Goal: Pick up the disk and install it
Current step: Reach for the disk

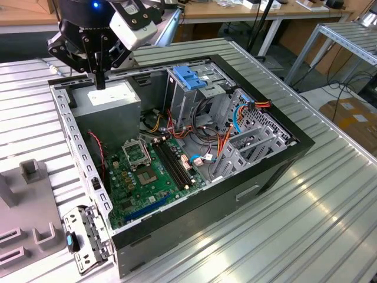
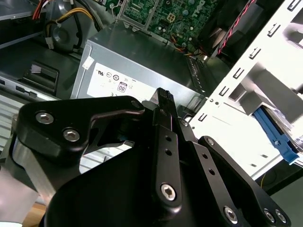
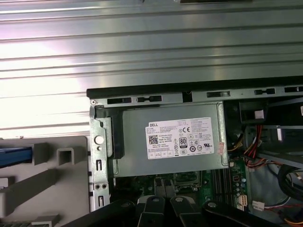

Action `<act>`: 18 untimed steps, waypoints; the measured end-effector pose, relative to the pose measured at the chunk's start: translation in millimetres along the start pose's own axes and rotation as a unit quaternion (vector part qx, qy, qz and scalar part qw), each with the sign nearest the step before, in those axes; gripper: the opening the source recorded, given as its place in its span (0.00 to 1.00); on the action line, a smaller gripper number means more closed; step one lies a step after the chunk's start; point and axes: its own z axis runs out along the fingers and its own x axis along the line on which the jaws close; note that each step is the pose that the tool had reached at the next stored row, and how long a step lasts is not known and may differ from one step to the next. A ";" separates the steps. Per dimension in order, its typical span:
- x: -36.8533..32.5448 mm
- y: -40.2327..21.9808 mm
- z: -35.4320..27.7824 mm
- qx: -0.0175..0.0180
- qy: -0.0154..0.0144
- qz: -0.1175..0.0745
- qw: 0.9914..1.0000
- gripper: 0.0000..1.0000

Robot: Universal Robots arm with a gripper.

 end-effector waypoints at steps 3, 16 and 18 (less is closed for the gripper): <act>1.1 -0.1 0.0 0.000 0.000 0.000 1.000 0.11; 6.7 -0.5 -0.2 0.000 0.000 0.000 1.000 0.11; 7.5 -0.6 -0.2 0.000 0.000 0.000 1.000 0.11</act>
